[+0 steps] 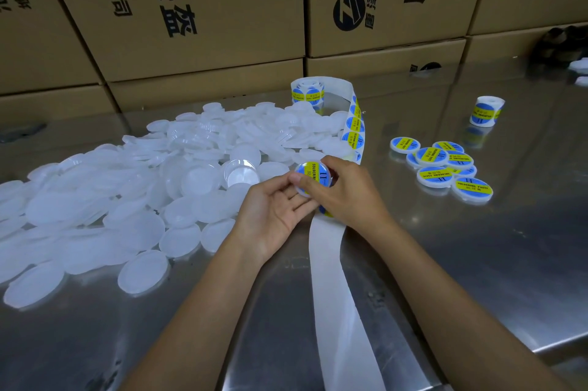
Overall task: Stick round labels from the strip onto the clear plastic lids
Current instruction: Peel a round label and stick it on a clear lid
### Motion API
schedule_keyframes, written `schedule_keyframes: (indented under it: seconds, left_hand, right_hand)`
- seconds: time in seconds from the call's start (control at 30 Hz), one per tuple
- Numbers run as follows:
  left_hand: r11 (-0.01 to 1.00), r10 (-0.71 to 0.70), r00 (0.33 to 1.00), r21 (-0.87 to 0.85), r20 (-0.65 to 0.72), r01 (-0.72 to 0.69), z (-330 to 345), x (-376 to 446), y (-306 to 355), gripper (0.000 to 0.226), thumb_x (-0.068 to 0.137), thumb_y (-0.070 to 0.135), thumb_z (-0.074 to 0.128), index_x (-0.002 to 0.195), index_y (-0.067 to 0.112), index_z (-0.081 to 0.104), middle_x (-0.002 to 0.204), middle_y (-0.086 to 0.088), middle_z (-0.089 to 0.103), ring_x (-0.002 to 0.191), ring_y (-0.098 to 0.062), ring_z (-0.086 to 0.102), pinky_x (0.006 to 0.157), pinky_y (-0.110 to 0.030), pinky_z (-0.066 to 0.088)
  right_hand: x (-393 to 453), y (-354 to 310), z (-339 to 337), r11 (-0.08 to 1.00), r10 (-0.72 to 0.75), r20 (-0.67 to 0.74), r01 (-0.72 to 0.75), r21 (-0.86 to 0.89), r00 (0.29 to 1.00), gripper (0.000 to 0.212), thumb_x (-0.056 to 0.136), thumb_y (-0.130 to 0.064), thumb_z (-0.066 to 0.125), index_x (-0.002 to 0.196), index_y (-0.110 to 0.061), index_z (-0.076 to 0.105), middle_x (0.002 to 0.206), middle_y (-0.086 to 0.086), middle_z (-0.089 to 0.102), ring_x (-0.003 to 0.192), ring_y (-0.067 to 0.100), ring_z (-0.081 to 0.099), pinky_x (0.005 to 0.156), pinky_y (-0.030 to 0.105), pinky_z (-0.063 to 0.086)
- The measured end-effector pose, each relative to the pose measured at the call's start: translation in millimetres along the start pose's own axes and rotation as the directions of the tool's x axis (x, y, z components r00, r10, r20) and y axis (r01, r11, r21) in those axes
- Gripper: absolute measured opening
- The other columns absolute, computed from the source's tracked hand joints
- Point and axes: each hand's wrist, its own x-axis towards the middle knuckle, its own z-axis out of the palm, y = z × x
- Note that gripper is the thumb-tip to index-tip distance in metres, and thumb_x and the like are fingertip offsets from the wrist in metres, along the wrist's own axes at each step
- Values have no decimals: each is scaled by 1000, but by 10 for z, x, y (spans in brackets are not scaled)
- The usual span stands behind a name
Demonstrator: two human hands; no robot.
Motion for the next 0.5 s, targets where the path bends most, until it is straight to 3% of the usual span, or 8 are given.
schedule_keyframes:
  seconds: [0.1, 0.23, 0.37, 0.5]
  left_hand:
    - [999, -12, 1000, 49, 10, 12, 14, -9, 11, 38, 98, 12, 49, 130, -7, 57, 129, -23, 65, 119, -32, 66, 99, -43, 55]
    - [989, 21, 1000, 146, -12, -19, 57, -14, 9, 35, 100, 14, 51, 129, -4, 60, 127, -20, 68, 117, -29, 67, 94, -39, 58]
    - [980, 65, 996, 192, -62, -52, 93, -4, -23, 33, 103, 15, 51, 128, -6, 60, 124, -22, 69, 112, -29, 70, 81, -34, 61]
    - [991, 71, 995, 119, -67, -63, 91, -9, -25, 32, 104, 15, 50, 127, -4, 60, 120, -19, 71, 109, -27, 71, 80, -33, 61]
  right_hand:
    - [-2, 20, -12, 1000, -13, -51, 13, 4, 999, 62, 86, -58, 65, 57, -10, 38, 38, -7, 38, 43, 10, 38, 45, 18, 29]
    - [14, 49, 1, 998, -55, -112, 54, -9, 992, 66, 93, -54, 58, 54, -5, 39, 42, -1, 32, 46, 14, 33, 47, 22, 26]
    - [28, 31, -5, 999, -48, -151, 46, -14, 987, 64, 101, -43, 50, 46, -19, 30, 39, -5, 36, 43, 12, 38, 46, 20, 27]
    - [35, 31, -18, 997, 27, -67, -22, 75, 997, 62, 100, -56, 43, 52, -17, 33, 42, -8, 43, 47, 9, 42, 51, 22, 30]
